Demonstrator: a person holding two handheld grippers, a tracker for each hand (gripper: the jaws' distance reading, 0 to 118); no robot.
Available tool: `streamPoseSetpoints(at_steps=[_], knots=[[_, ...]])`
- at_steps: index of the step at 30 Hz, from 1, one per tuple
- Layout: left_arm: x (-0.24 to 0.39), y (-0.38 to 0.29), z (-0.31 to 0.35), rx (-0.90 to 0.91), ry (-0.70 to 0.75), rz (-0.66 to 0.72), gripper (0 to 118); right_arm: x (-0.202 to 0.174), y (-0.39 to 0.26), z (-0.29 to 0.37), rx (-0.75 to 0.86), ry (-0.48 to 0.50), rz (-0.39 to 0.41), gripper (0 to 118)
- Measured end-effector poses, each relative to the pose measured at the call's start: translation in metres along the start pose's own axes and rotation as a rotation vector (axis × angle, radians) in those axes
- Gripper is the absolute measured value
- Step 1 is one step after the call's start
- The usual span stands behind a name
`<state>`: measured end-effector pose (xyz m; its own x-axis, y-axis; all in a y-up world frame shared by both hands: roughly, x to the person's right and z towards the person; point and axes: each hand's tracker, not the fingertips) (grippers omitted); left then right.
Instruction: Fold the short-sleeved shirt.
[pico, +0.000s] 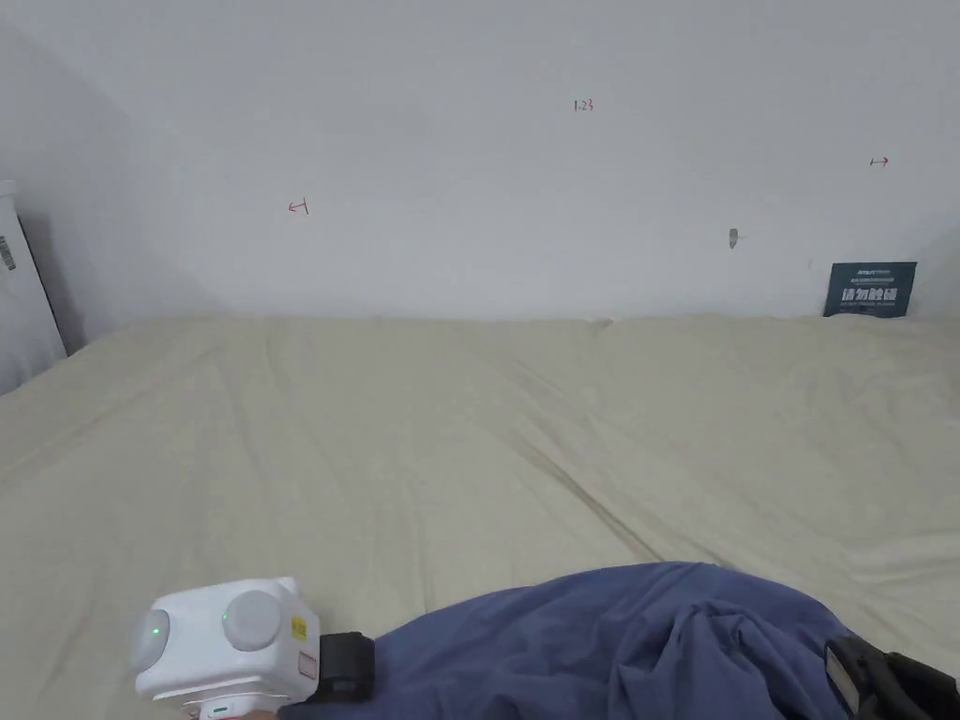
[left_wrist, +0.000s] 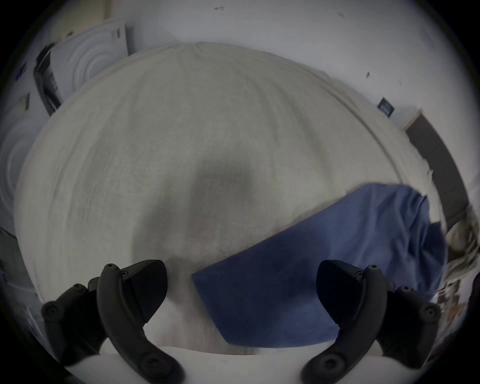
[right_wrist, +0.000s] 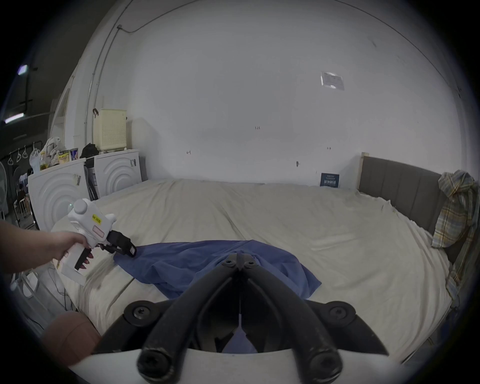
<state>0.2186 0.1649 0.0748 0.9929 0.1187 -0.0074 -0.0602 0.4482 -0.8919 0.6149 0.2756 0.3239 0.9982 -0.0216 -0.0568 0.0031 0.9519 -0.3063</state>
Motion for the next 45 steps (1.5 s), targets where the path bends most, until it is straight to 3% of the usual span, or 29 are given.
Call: streamPoseSetpoints(at_steps=[2, 3, 4, 5, 6, 9, 12, 14, 15, 16, 19, 22, 26, 27, 28, 33, 34, 35, 36, 40, 41, 45], knots=[[0.010, -0.007, 0.007, 0.053, 0.027, -0.068, 113, 0.008, -0.006, -0.008, -0.016, 0.000, -0.018, 0], [0.016, -0.013, 0.015, 0.104, 0.055, -0.111, 92, 0.010, -0.008, -0.009, -0.019, 0.001, -0.022, 0], [0.025, -0.020, 0.024, 0.166, 0.114, -0.161, 64, 0.012, -0.009, -0.009, -0.019, -0.001, -0.024, 0], [0.032, -0.028, 0.031, 0.221, 0.100, -0.196, 27, 0.012, -0.010, -0.011, -0.016, -0.004, -0.027, 0], [0.037, -0.034, 0.034, 0.220, 0.007, -0.210, 2, 0.013, -0.011, -0.011, -0.012, -0.007, -0.028, 0], [0.042, -0.045, 0.030, 0.103, -0.080, -0.210, 2, 0.018, -0.009, -0.013, -0.007, -0.001, -0.023, 0], [0.037, -0.048, 0.039, 0.210, -0.068, -0.155, 2, 0.041, 0.018, -0.010, 0.081, 0.102, -0.005, 0], [0.032, -0.049, 0.049, 0.245, -0.096, -0.111, 2, 0.051, 0.054, -0.022, 0.068, 0.040, 0.032, 0], [0.031, -0.051, 0.054, 0.257, -0.112, -0.097, 2, 0.064, 0.076, -0.043, -0.018, 0.035, 0.046, 0], [0.030, -0.052, 0.058, 0.263, -0.114, -0.094, 2, 0.075, 0.093, -0.062, -0.113, 0.090, 0.014, 0], [0.033, -0.056, 0.065, 0.275, -0.115, -0.101, 2, 0.101, 0.124, -0.142, -0.474, 0.230, -0.156, 0], [0.031, -0.056, 0.066, 0.279, -0.141, -0.091, 2, 0.112, 0.115, -0.215, -0.711, 0.212, -0.133, 0], [0.027, -0.056, 0.062, 0.257, -0.156, -0.047, 2, 0.101, 0.075, -0.255, -0.866, 0.025, -0.089, 41], [0.026, -0.059, 0.062, 0.260, -0.156, -0.038, 2, 0.100, 0.066, -0.263, -0.883, 0.019, -0.100, 87], [0.025, -0.060, 0.062, 0.267, -0.153, -0.028, 2, 0.099, 0.060, -0.268, -0.884, 0.013, -0.114, 98], [0.022, -0.063, 0.058, 0.267, -0.164, -0.012, 2, 0.108, 0.038, -0.290, -0.882, -0.013, -0.269, 97], [0.023, -0.064, 0.055, 0.258, -0.161, -0.020, 2, 0.109, 0.035, -0.288, -0.906, 0.029, -0.294, 87], [0.024, -0.066, 0.054, 0.254, -0.149, -0.032, 2, 0.109, 0.031, -0.286, -0.887, 0.081, -0.311, 52], [0.025, -0.067, 0.052, 0.250, -0.140, -0.043, 2, 0.109, 0.024, -0.287, -0.921, 0.100, -0.311, 3], [0.027, -0.068, 0.045, 0.224, -0.096, -0.090, 2, 0.098, 0.039, -0.266, -0.831, 0.067, -0.238, 3], [0.027, -0.066, 0.044, 0.220, -0.102, -0.082, 2, 0.136, 0.040, -0.301, -0.810, 0.067, -0.233, 3], [0.025, -0.058, 0.059, 0.253, -0.143, -0.041, 2, 0.156, 0.080, -0.268, -0.687, 0.135, -0.282, 3]])
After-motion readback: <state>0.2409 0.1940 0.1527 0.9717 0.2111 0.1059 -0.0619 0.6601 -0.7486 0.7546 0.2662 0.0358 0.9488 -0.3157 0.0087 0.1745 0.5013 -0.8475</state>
